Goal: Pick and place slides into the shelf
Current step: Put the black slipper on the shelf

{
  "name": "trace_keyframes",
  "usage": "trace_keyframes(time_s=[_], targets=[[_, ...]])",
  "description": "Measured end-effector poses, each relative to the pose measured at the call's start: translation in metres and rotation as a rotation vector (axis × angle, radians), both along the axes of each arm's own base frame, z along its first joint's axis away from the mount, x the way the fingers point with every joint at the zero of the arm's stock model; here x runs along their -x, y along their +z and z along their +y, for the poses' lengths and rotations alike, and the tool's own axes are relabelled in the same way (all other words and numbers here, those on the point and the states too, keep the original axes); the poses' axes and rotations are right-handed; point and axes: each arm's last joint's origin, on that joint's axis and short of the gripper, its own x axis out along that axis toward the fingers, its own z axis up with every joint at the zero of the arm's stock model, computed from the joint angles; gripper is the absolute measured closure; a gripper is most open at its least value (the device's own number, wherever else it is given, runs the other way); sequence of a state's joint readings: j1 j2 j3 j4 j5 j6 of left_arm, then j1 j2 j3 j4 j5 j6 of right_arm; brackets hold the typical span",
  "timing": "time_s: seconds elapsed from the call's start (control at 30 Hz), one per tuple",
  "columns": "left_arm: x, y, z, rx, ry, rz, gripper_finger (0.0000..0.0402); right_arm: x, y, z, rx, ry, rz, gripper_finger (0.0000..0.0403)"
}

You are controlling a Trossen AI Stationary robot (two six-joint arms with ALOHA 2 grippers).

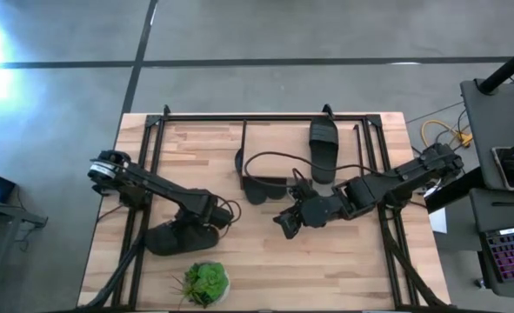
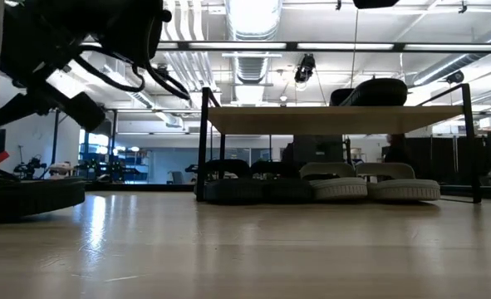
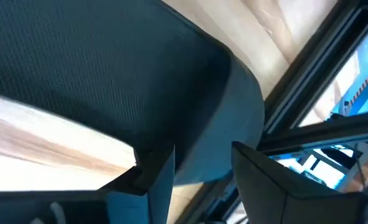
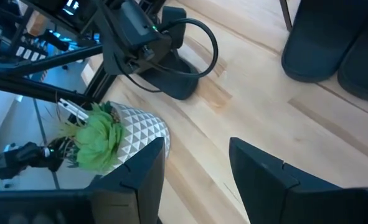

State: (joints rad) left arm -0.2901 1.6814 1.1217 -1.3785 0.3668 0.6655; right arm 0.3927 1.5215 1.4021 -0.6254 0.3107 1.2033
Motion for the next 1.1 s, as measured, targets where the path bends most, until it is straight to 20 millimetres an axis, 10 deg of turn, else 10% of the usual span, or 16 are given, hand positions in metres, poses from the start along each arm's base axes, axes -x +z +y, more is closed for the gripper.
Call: trace_keyframes(time_s=[0.77,1.1], targets=[[0.025,-0.026,0.004,0.068,0.049,0.127,0.0260,0.002,-0.002,-0.001,0.012,-0.004,0.024,0.0231],[0.031,-0.028,0.006,0.030,0.075,0.141,0.0373,0.002,-0.002,-0.001,0.015,-0.004,0.027,0.0232]])
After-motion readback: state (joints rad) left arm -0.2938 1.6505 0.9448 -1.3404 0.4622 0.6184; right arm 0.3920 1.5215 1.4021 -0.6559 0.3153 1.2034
